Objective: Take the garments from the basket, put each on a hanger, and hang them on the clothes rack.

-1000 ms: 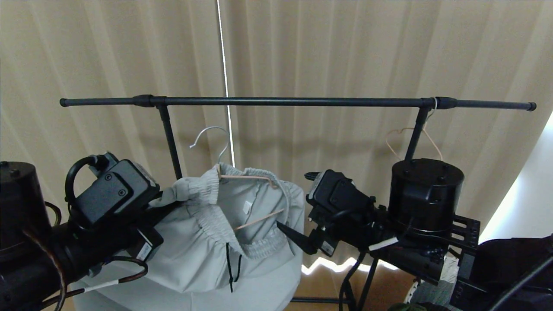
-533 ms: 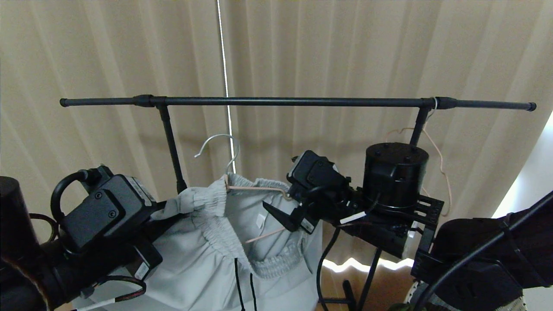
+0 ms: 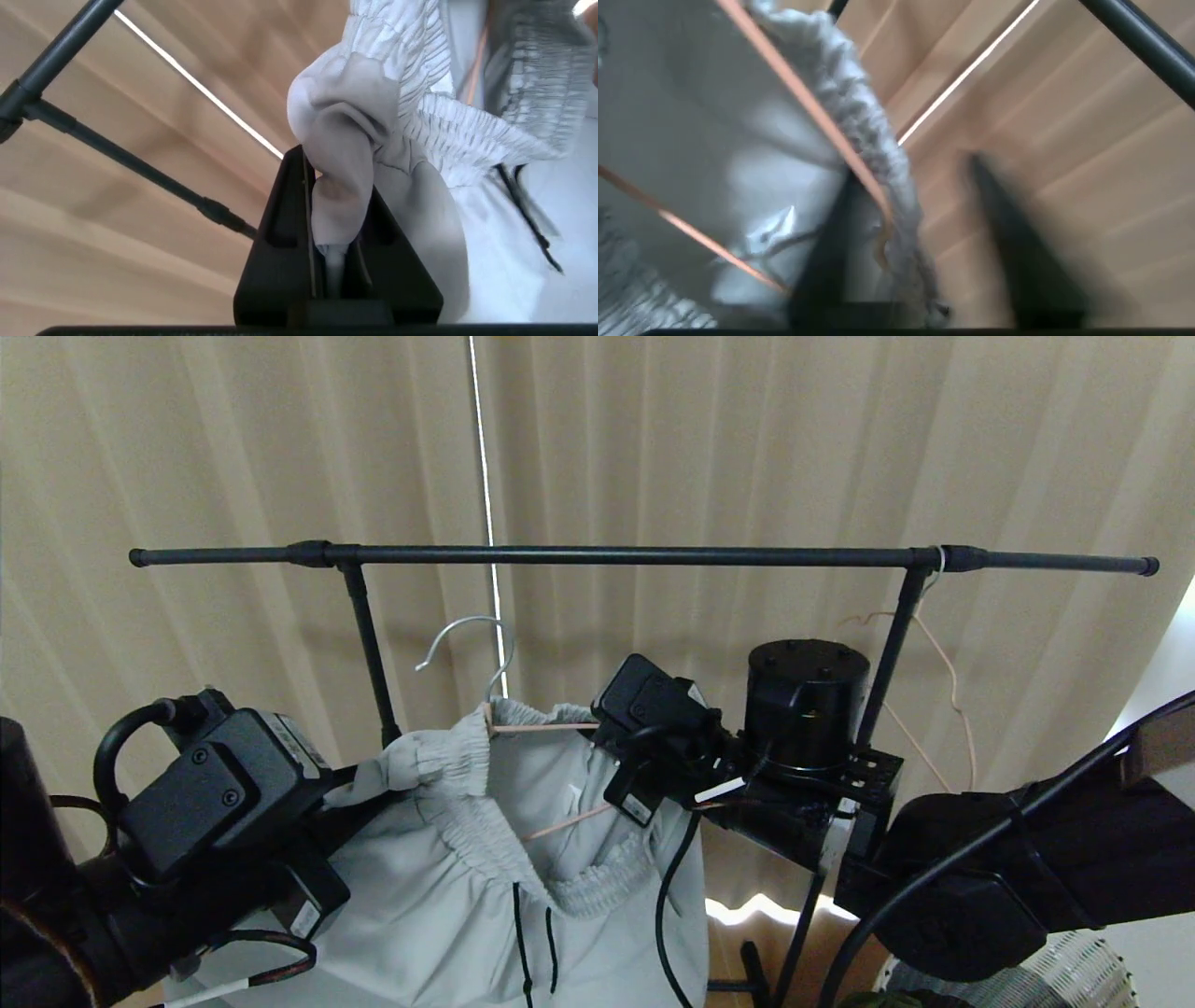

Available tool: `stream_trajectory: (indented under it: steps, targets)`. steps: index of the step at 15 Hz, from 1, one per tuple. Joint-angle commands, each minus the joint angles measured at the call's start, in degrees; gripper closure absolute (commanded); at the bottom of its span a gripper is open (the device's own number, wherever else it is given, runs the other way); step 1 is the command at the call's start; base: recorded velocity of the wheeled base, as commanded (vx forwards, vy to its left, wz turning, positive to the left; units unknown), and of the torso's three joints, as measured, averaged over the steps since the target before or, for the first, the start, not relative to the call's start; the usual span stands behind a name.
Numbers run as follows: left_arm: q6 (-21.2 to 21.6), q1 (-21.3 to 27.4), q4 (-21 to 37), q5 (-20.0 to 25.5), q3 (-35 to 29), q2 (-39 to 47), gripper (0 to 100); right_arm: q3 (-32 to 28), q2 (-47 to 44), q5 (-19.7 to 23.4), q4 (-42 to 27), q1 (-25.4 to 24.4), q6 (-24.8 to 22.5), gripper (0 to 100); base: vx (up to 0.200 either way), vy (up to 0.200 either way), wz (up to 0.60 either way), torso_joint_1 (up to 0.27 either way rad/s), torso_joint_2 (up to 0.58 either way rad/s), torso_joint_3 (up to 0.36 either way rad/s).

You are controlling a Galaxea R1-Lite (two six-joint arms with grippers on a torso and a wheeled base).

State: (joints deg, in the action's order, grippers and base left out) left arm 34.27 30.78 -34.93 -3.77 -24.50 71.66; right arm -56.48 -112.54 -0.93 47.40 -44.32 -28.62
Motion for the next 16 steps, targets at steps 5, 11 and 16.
stream_trajectory:
  steps: [5,11,16]
  targets:
    - [0.0,-0.1,0.0,-0.1,0.0,0.1,100,-0.1,-0.2,-0.1,0.1,0.0,0.1,100,0.000,0.000,0.00,0.000,0.00,0.000]
    - [-6.4,-0.1,0.0,0.7,-1.2,0.2,0,0.0,0.4,-2.4,2.7,1.2,-0.1,100,0.000,0.000,0.00,0.000,0.00,0.000]
    - [-10.0,-0.3,0.0,5.5,-0.6,-3.6,0,-3.2,3.6,-3.5,1.5,8.3,-0.1,100,0.000,0.000,0.00,0.000,0.00,0.000]
